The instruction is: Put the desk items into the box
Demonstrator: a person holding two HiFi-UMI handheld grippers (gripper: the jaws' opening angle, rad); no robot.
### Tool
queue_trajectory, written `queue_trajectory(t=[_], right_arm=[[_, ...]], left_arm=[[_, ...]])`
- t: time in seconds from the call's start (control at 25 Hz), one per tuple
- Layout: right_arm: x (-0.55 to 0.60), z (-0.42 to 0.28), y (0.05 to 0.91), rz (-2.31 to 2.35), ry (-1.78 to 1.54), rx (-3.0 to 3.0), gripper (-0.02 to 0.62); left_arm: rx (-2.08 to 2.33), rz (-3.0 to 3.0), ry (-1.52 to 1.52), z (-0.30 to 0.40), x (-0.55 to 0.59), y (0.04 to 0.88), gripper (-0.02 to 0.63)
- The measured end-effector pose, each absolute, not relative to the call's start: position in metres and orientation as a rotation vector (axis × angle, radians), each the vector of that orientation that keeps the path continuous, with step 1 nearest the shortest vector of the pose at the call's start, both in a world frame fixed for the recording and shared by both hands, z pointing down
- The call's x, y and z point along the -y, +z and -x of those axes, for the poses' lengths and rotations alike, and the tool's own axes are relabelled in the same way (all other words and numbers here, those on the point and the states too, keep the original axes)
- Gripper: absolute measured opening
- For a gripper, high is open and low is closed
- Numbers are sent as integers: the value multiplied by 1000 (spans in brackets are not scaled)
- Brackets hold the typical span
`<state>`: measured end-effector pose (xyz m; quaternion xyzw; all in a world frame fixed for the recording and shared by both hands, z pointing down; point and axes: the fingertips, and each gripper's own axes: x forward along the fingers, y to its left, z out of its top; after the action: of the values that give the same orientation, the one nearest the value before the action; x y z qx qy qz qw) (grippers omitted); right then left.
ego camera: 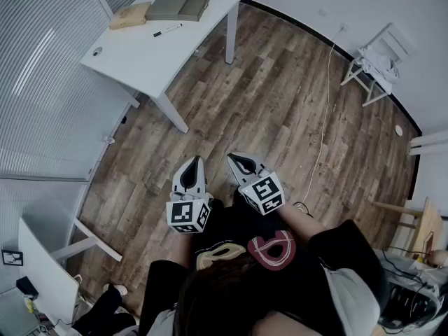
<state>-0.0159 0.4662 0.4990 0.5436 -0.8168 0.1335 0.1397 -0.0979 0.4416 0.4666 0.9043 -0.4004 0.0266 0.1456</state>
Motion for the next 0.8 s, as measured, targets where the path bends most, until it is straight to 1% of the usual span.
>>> queue_trajectory(t=[0.36, 0.8], right_arm=[[-470, 29, 508, -1686, 483, 2338, 9], [-476, 74, 511, -1733, 509, 2343, 10]], left_arm=[[1122, -2607, 77, 132, -444, 472, 17], [1087, -2624, 74, 178, -444, 476, 17]])
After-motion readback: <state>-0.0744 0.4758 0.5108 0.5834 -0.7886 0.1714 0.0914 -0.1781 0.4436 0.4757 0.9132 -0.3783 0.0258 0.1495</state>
